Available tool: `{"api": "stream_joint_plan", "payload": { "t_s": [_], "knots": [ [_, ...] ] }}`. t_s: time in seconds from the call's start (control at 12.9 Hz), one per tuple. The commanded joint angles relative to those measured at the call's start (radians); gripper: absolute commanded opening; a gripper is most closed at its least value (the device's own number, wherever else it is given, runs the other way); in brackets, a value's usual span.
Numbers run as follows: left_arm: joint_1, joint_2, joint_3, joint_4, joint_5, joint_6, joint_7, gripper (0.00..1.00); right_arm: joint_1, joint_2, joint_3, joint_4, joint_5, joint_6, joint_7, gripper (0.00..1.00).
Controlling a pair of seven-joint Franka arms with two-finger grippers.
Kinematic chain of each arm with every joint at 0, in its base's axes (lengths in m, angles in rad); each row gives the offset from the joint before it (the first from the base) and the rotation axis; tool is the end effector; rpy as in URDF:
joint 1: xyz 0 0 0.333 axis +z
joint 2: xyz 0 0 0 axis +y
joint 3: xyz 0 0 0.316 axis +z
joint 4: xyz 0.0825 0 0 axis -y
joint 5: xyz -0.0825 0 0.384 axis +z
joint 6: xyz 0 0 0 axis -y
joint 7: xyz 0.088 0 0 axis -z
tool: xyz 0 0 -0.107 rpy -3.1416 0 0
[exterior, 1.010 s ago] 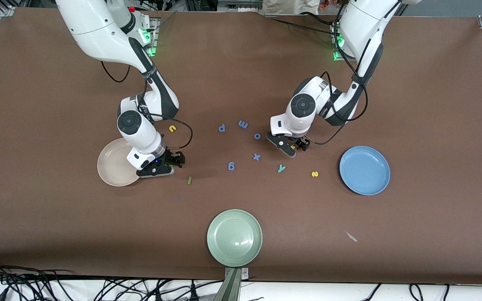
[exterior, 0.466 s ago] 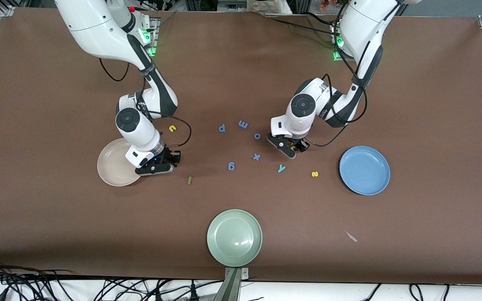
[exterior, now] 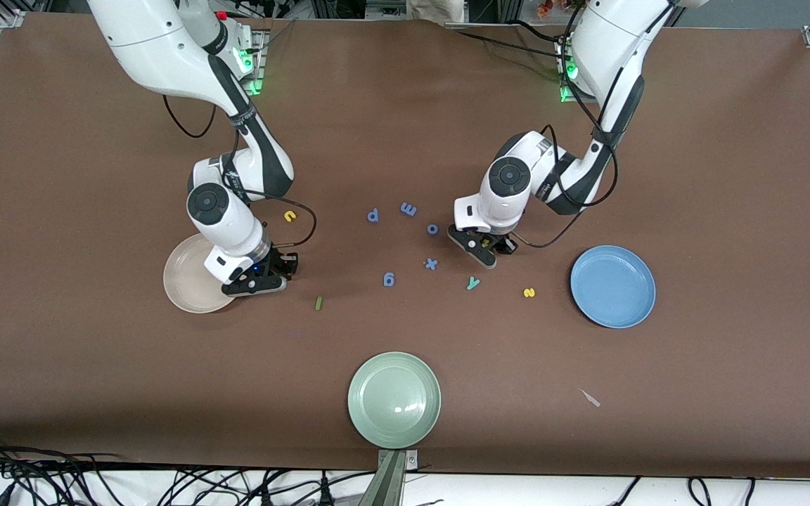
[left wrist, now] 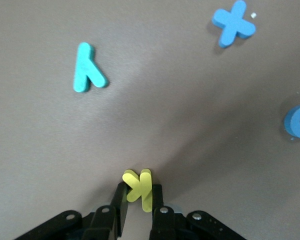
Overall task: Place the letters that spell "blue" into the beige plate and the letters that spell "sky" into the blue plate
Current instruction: 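Grasp the green b with the right gripper while the left gripper grasps the yellow k, then drop the b on the beige plate while the left gripper drops the k on blue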
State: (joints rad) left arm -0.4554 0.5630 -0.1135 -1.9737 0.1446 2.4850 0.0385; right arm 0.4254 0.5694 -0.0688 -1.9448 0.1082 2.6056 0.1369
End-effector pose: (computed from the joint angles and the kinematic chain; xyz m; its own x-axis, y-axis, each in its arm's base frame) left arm 0.5121 -0.3268 0.1779 0.7591 -0.6493 -0.0473 -0.6506 -0.7591 -0.0205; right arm 0.5902 0.2192 0.1945 0.9863 0.1391 0.0883 0.1429 -0.9890 -0.0390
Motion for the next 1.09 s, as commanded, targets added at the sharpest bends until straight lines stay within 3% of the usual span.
{"api": "stream_joint_plan", "payload": {
  "t_s": [0.0, 0.16, 0.39, 0.54, 0.62, 0.7, 0.78, 0.85, 1.01],
  "knots": [
    [0.076, -0.112, 0.003, 0.016, 0.038, -0.163, 0.01, 0.04, -0.001, -0.054, -0.034, 0.027, -0.01, -0.108, -0.083, 0.32],
    [0.147, -0.144, 0.005, 0.053, 0.036, -0.254, 0.119, 0.04, -0.001, -0.069, -0.057, 0.026, -0.012, -0.127, -0.153, 0.32],
    [0.282, -0.138, 0.006, 0.061, 0.038, -0.259, 0.284, 0.04, -0.004, -0.083, -0.123, -0.018, -0.013, -0.127, -0.307, 0.34],
    [0.362, -0.124, 0.005, 0.059, 0.038, -0.253, 0.412, 0.06, -0.005, -0.098, -0.128, -0.046, -0.012, -0.127, -0.318, 0.5],
    [0.388, -0.103, 0.005, 0.059, 0.038, -0.252, 0.435, 0.14, -0.005, -0.1, -0.129, -0.049, -0.008, -0.127, -0.315, 0.62],
    [0.394, -0.086, 0.005, 0.059, 0.038, -0.25, 0.437, 0.34, -0.005, -0.1, -0.129, -0.049, -0.008, -0.127, -0.301, 0.72],
    [0.394, -0.074, 0.006, 0.059, 0.038, -0.242, 0.437, 0.81, -0.005, -0.1, -0.129, -0.048, -0.007, -0.127, -0.293, 0.76],
    [0.399, -0.075, 0.005, 0.058, 0.038, -0.235, 0.443, 1.0, -0.005, -0.1, -0.128, -0.042, -0.005, -0.127, -0.271, 0.79],
    [0.394, -0.083, 0.0, 0.062, 0.036, -0.235, 0.429, 1.0, -0.005, -0.094, -0.086, -0.025, 0.001, -0.127, -0.179, 0.79]
  ]
}}
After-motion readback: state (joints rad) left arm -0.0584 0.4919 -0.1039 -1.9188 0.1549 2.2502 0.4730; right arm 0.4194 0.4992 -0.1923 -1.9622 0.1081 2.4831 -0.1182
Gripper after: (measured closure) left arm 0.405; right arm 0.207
